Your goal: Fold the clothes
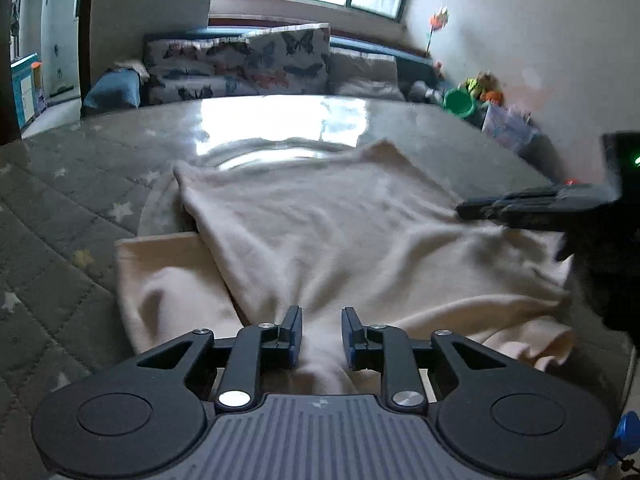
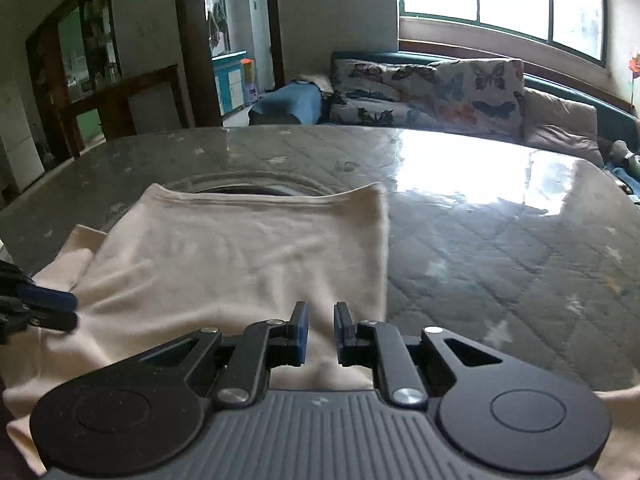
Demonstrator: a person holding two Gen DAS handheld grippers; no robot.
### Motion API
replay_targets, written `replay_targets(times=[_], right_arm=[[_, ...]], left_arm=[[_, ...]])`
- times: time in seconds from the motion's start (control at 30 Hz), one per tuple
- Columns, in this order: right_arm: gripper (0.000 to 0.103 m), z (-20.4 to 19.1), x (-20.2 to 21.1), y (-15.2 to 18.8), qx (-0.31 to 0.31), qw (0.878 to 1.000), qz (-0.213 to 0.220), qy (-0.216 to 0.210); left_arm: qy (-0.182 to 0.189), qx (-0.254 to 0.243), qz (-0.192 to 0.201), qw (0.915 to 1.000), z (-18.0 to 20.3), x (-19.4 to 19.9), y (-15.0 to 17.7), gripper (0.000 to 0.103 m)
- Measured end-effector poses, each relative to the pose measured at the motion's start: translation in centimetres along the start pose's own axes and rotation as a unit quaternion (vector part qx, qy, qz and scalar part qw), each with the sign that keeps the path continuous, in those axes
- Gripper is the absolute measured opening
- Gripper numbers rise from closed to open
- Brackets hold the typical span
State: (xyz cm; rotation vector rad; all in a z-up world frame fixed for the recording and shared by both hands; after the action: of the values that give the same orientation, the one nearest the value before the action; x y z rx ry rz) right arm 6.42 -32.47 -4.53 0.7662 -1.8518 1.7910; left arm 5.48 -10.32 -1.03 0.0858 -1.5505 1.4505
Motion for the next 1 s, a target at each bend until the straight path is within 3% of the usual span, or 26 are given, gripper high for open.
replay_targets(times=[0.1, 0.23, 0.3, 0.43, 0.5, 0.53, 0.57, 0.6, 0.83, 1.0], right_arm=[[0.015, -1.1, 0.4, 0.2, 0.012, 1.0, 0.004, -0.013], [0.03, -2.8, 1.2, 0.9, 0.024, 0.999, 0.012, -0.03], [0.031, -3.3, 1.2, 1.3, 0.026, 0.999, 0.01, -0.033], [0.035, -3.9, 1.0, 2.2, 0.026, 0.999, 0.004, -0.033], [0.038, -4.1, 0.8, 2.5, 0.029, 0.999, 0.004, -0.033], [0.038, -4.2, 0.8, 2.6, 0.032, 0.999, 0.006, -0.032], [0.038, -4.3, 0.8, 2.8, 0.036, 0.999, 0.007, -0.031], [0.041, -4.4, 0.8, 2.9, 0.039, 0.999, 0.009, -0.03], [0.057, -5.2, 0.7, 3.2, 0.06, 0.997, 0.018, -0.037], [0.064, -5.5, 0.7, 3.5, 0.07, 0.997, 0.021, -0.039]], left_arm=[[-0.042, 0.013, 0.034, 0.9985, -2.6, 2.0, -1.1, 0.033], [-0.111, 0.054, 0.045, 0.9913, -7.6, 2.2, -2.0, 0.038], [-0.122, 0.071, 0.041, 0.9892, -9.1, 1.3, -2.2, 0.053], [-0.133, 0.083, 0.027, 0.9872, -10.3, -0.7, -2.3, 0.054], [-0.134, 0.082, 0.031, 0.9871, -10.4, -1.3, -2.2, 0.051], [-0.135, 0.079, 0.033, 0.9871, -10.3, -1.5, -2.2, 0.044], [-0.137, 0.078, 0.034, 0.9869, -10.3, -1.5, -2.2, 0.018], [-0.137, 0.082, 0.034, 0.9867, -10.3, -1.5, -2.1, 0.013], [-0.215, 0.092, 0.054, 0.9707, -12.8, 1.6, -0.6, 0.009], [-0.226, 0.127, 0.047, 0.9648, -14.5, 3.1, 0.2, 0.018]])
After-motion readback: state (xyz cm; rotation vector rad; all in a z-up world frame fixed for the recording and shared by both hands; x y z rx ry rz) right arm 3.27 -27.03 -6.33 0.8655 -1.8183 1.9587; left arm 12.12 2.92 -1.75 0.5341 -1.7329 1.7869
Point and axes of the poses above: each gripper's, at about its wrist camera, not at the fingertips, and x roughly against the way its jaws point, z to its right, y to its underside, the point moved 7 cm from there along -x, roughly the way its jaws point
